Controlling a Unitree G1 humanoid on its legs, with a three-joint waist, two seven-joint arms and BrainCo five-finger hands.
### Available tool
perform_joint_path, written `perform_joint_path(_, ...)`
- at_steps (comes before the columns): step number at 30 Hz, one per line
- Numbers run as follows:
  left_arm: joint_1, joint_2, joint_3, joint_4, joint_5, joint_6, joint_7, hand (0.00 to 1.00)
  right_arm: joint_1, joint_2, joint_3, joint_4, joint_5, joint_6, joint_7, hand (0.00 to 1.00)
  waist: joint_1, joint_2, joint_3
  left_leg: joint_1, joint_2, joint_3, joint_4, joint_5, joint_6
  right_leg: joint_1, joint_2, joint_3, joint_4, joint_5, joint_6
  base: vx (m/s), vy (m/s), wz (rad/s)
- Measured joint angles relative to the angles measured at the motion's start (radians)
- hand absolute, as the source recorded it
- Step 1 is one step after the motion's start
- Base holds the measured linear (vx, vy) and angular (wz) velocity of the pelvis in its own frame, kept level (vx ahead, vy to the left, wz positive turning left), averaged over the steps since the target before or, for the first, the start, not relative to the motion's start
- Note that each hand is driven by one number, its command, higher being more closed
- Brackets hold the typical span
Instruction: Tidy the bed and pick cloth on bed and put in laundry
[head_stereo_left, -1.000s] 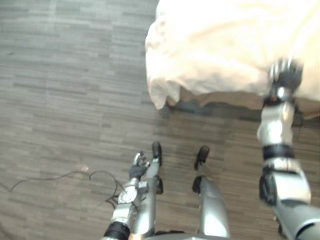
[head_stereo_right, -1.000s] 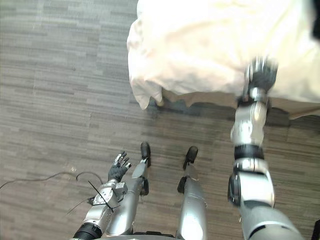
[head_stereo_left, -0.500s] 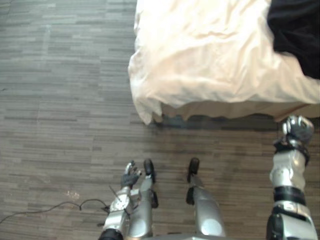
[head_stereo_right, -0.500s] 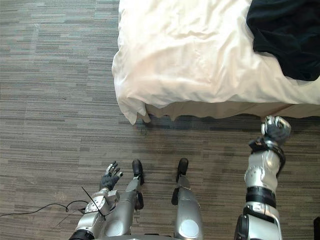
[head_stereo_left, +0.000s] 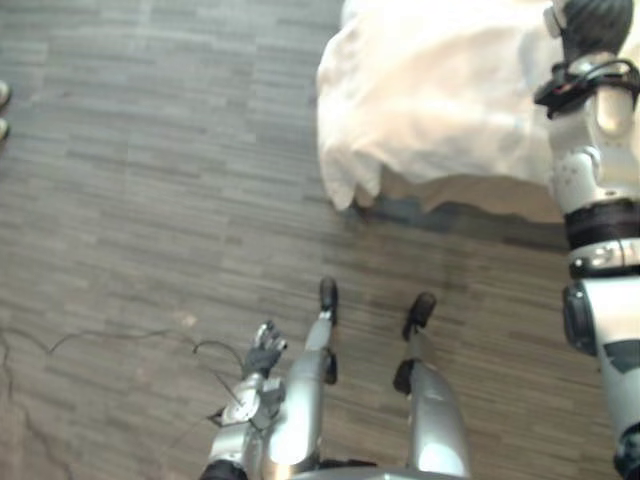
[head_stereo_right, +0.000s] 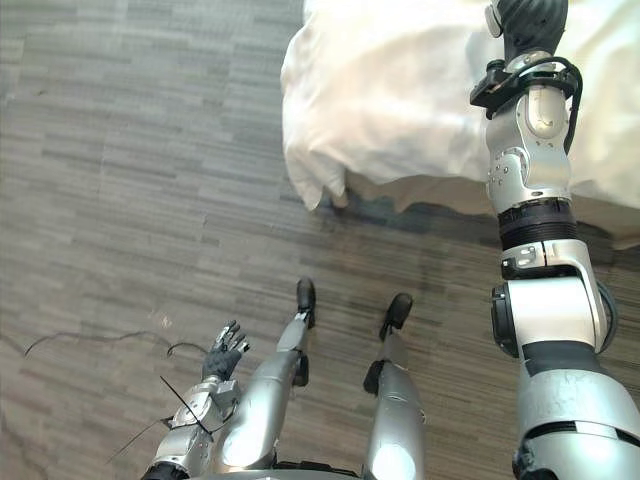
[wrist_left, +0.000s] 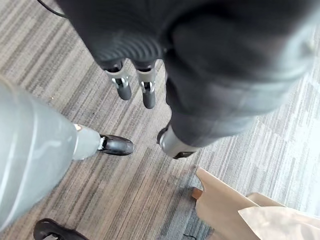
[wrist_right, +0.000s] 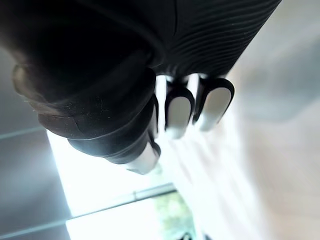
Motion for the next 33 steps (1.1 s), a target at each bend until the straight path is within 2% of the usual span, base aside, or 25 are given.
perform_joint_path(1,-0.007,-0.001,-0.006,-0.003,-0.004,-0.003,0.000,0.00,0.000,0.000,0.004,0.003,0.000,-0.010,0.000,1.00,0.001,0.007,0.003,-0.010,-0.001,-0.005,0.000,0.002,0.002,-0.006,-0.001,-0.003,-0.002,0.002,0.000,-0.04,0.034,0.20)
perform_joint_path(2,-0.021,-0.003,-0.013,-0.003,-0.014,-0.008,-0.001,0.00,-0.007,0.000,-0.002,-0.011,0.000,-0.042,0.000,1.00,0.000,0.017,0.013,-0.026,-0.004,-0.012,0.000,0.006,0.001,-0.016,-0.002,-0.005,-0.006,0.006,0.000,-0.02,0.035,0.13)
perform_joint_path(5,-0.064,-0.003,-0.025,-0.005,-0.044,-0.021,-0.002,0.00,-0.039,0.000,-0.003,-0.025,-0.001,-0.072,0.013,1.00,-0.003,0.020,0.020,-0.079,-0.006,-0.011,0.000,0.007,-0.006,-0.069,-0.005,-0.003,-0.007,0.012,0.001,-0.05,0.067,0.02)
perform_joint_path(10,-0.094,-0.026,-0.011,-0.059,-0.070,-0.036,-0.002,0.00,-0.040,0.005,-0.007,-0.142,-0.052,-0.098,0.028,1.00,0.002,0.019,0.020,-0.157,0.013,0.016,-0.001,0.014,-0.017,-0.183,-0.005,0.015,0.043,-0.002,-0.010,-0.05,0.043,-0.15)
perform_joint_path(13,-0.103,-0.073,0.039,-0.081,-0.071,-0.039,0.000,0.00,-0.031,0.070,-0.023,-0.177,-0.080,-0.107,0.046,1.00,-0.007,0.018,0.017,-0.171,0.029,0.039,0.000,0.017,-0.021,-0.223,0.003,0.028,0.080,-0.014,-0.021,-0.01,0.038,-0.21)
perform_joint_path(15,-0.103,-0.104,0.069,-0.082,-0.071,-0.039,0.000,0.00,0.032,0.121,-0.027,-0.211,-0.085,-0.115,0.046,1.00,-0.008,0.010,-0.011,-0.173,0.039,0.054,0.000,0.018,-0.023,-0.239,0.009,0.035,0.099,-0.025,-0.024,0.03,0.025,-0.17)
perform_joint_path(17,-0.102,-0.120,0.111,-0.074,-0.071,-0.038,0.002,0.00,0.212,0.212,-0.025,-0.294,-0.124,-0.118,0.067,1.00,-0.011,-0.029,-0.060,-0.156,0.053,0.072,0.000,0.012,-0.032,-0.246,0.019,0.051,0.126,-0.046,-0.031,0.06,0.004,-0.22)
perform_joint_path(18,-0.102,-0.122,0.122,-0.071,-0.071,-0.038,0.002,0.00,0.263,0.237,-0.024,-0.312,-0.130,-0.118,0.076,1.00,-0.015,-0.038,-0.071,-0.149,0.055,0.075,0.000,0.012,-0.032,-0.245,0.020,0.053,0.137,-0.054,-0.033,0.07,0.005,-0.15)
perform_joint_path(19,-0.102,-0.124,0.138,-0.064,-0.070,-0.037,0.002,0.00,0.369,0.277,0.004,-0.327,-0.140,-0.107,0.095,1.00,-0.025,-0.049,-0.087,-0.130,0.058,0.074,0.000,0.012,-0.034,-0.234,0.020,0.053,0.156,-0.071,-0.034,0.06,0.011,0.00)
perform_joint_path(21,-0.103,-0.125,0.151,-0.045,-0.071,-0.037,0.002,0.00,0.585,0.348,0.116,-0.205,-0.148,0.014,0.126,1.00,-0.030,-0.057,-0.090,-0.079,0.063,0.067,0.000,-0.002,-0.052,-0.188,0.019,0.045,0.182,-0.104,-0.034,0.05,0.021,0.10)
perform_joint_path(22,-0.103,-0.125,0.153,-0.035,-0.071,-0.036,0.002,0.00,0.636,0.384,0.145,-0.137,-0.148,0.056,0.127,1.00,-0.029,-0.057,-0.090,-0.065,0.064,0.064,0.000,-0.005,-0.055,-0.175,0.018,0.040,0.189,-0.113,-0.034,0.07,0.020,0.17)
perform_joint_path(23,-0.102,-0.125,0.165,-0.011,-0.072,-0.030,0.002,0.00,0.783,0.478,0.205,-0.010,-0.148,0.138,0.131,1.00,-0.024,-0.058,-0.089,-0.037,0.067,0.054,0.000,-0.011,-0.062,-0.146,0.017,0.026,0.204,-0.134,-0.033,0.07,0.010,0.21)
perform_joint_path(25,-0.103,-0.126,0.193,0.013,-0.072,-0.016,0.004,0.00,0.920,0.563,0.267,0.038,-0.144,0.200,0.159,1.00,-0.034,-0.064,-0.086,-0.002,0.070,0.041,0.000,-0.010,-0.061,-0.112,0.016,0.012,0.226,-0.156,-0.031,0.08,-0.002,0.21)
perform_joint_path(26,-0.103,-0.126,0.203,0.025,-0.071,-0.010,0.004,0.00,0.955,0.597,0.273,0.038,-0.143,0.206,0.175,1.00,-0.036,-0.072,-0.082,0.028,0.071,0.041,0.000,-0.013,-0.062,-0.086,0.014,0.012,0.236,-0.166,-0.032,0.07,-0.024,0.10)
perform_joint_path(27,-0.103,-0.121,0.211,0.048,-0.066,-0.004,0.004,0.00,0.968,0.619,0.273,0.036,-0.133,0.203,0.191,0.00,-0.038,-0.083,-0.076,0.083,0.071,0.042,0.000,-0.023,-0.061,-0.033,0.015,0.014,0.238,-0.177,-0.028,0.04,-0.031,-0.01)
perform_joint_path(29,-0.097,-0.111,0.210,0.077,-0.057,0.003,0.001,0.00,0.975,0.621,0.239,0.020,-0.116,0.183,0.208,0.00,-0.046,-0.097,-0.078,0.150,0.070,0.043,0.000,-0.035,-0.062,0.039,0.018,0.016,0.222,-0.182,-0.022,0.01,-0.036,-0.02)
perform_joint_path(30,-0.085,-0.096,0.207,0.107,-0.033,0.004,0.001,0.00,0.973,0.621,0.186,0.018,-0.115,0.161,0.217,0.00,-0.062,-0.120,-0.091,0.190,0.067,0.043,0.000,-0.054,-0.065,0.088,0.022,0.017,0.197,-0.187,-0.020,0.01,-0.023,-0.05)
perform_joint_path(32,-0.071,-0.065,0.204,0.146,-0.012,0.012,0.000,0.00,0.978,0.619,0.119,0.024,-0.116,0.151,0.216,0.00,-0.072,-0.153,-0.113,0.213,0.064,0.048,0.000,-0.063,-0.062,0.116,0.028,0.022,0.175,-0.180,-0.011,0.03,-0.006,-0.07)
perform_joint_path(33,-0.067,-0.032,0.194,0.193,0.018,0.032,0.001,0.00,0.997,0.616,0.037,0.046,-0.133,0.146,0.207,0.00,-0.088,-0.177,-0.127,0.242,0.063,0.047,0.000,-0.071,-0.056,0.157,0.031,0.022,0.151,-0.172,-0.006,0.04,-0.004,-0.01)
